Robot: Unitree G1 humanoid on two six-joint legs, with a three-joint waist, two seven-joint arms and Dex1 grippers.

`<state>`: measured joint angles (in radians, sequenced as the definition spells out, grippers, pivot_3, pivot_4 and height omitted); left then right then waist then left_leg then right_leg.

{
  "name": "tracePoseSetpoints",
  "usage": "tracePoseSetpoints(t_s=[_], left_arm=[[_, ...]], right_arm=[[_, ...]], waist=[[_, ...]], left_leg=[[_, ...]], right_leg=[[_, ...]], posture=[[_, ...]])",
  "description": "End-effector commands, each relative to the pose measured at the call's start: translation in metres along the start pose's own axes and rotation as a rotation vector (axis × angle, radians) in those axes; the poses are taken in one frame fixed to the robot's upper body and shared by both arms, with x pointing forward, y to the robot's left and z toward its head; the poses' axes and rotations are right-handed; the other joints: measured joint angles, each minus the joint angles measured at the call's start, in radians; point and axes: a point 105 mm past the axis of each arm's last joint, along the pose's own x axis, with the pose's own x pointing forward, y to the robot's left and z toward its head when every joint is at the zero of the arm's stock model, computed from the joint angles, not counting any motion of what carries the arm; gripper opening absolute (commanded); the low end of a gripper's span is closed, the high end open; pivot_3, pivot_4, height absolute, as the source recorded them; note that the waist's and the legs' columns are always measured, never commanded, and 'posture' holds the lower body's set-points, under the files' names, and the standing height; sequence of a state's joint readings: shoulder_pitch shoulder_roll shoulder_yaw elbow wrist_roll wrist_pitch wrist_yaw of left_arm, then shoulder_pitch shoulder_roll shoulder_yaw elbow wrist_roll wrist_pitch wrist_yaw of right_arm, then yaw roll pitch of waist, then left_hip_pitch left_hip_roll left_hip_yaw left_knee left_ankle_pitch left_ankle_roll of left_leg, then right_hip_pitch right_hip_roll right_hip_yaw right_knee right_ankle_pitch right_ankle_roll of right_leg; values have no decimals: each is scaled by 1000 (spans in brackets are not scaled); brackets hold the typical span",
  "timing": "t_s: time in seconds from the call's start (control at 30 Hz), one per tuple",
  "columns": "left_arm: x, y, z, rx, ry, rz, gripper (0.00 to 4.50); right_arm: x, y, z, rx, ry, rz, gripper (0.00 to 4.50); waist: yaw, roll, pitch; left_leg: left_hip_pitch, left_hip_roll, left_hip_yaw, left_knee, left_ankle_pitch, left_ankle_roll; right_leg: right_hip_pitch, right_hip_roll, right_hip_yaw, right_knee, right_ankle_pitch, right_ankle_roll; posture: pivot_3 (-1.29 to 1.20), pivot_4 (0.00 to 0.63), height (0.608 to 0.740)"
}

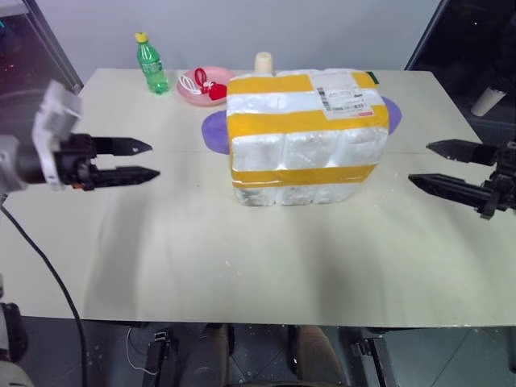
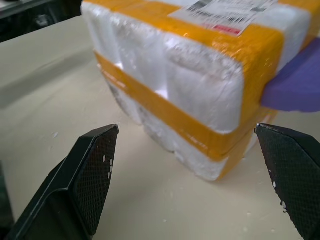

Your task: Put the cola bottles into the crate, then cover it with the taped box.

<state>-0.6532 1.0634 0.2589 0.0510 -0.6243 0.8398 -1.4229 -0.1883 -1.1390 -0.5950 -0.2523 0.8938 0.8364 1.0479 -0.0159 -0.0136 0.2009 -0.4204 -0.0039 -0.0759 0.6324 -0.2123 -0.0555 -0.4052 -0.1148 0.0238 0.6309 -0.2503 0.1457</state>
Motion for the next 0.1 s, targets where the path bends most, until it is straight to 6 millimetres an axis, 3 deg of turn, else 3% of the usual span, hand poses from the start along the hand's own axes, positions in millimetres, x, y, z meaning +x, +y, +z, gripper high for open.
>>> tracePoseSetpoints(t_s=[0.03, 0.1], left_arm=[[-2, 2, 14, 0, -27, -33, 3413], [0, 5, 16, 13, -18, -45, 3413]], right_arm=[[0, -1, 5, -55, 8, 8, 4500], [3, -1, 5, -61, 7, 22, 4500]], waist=[[0, 0, 0], [-1, 0, 0]], left_leg=[[1, 0, 0, 0, 0, 0], [1, 1, -1, 0, 0, 0]], right_leg=[[0, 0, 0, 1, 0, 0], [0, 1, 0, 1, 0, 0]], posture=[[0, 150, 739], [0, 150, 739]])
